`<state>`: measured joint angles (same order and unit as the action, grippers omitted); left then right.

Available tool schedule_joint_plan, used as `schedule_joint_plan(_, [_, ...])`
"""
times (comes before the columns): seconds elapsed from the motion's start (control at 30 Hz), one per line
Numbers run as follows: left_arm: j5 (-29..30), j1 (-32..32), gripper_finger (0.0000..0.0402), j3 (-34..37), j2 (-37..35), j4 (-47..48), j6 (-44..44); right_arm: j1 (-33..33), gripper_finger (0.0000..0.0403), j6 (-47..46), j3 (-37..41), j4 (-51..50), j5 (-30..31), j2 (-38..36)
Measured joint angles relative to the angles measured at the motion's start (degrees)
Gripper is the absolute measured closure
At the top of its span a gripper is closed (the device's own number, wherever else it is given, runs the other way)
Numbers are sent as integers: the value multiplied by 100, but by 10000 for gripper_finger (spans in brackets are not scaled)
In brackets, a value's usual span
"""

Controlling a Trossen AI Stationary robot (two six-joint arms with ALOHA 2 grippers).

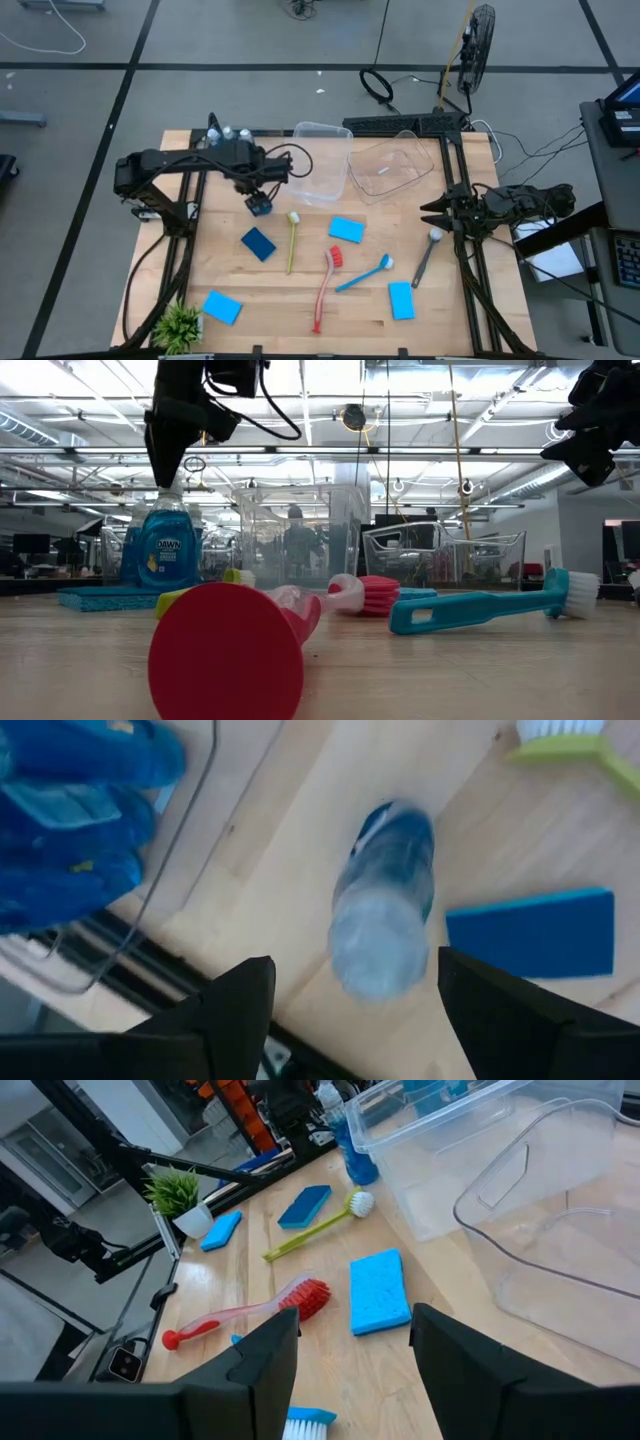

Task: Pick & Place Kitchen Sink Supplies
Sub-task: Put the dish soap into the left transparent bin

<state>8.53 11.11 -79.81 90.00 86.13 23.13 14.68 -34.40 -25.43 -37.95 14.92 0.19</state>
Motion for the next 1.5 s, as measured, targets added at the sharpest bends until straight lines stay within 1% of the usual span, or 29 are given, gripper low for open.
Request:
schedule_joint_plan(0.33, [43,4,122,66,0,-414,-105,0,220,-95,0,0,0,0])
schedule_joint_plan(0.5, [49,4,131,98,0,-443,-234,0,220,-95,0,0,0,0])
schedule_joint_plan(0.63, [49,6,139,326,0,-448,-195,0,220,-95,0,2,0,0])
schedule_joint_plan(0.87, [-58,4,133,794,0,-577,-84,0,220,-95,0,104,-1,0])
schedule_joint_plan(1.1, [-56,4,143,811,0,-667,-68,-1,220,-97,0,176,-1,0])
schedule_joint_plan(1.3, [-51,4,134,811,0,-697,-91,0,220,-97,2,221,-2,0])
schedule_joint_plan(1.5, [11,4,133,811,0,-847,-189,-1,220,-97,2,282,-2,0])
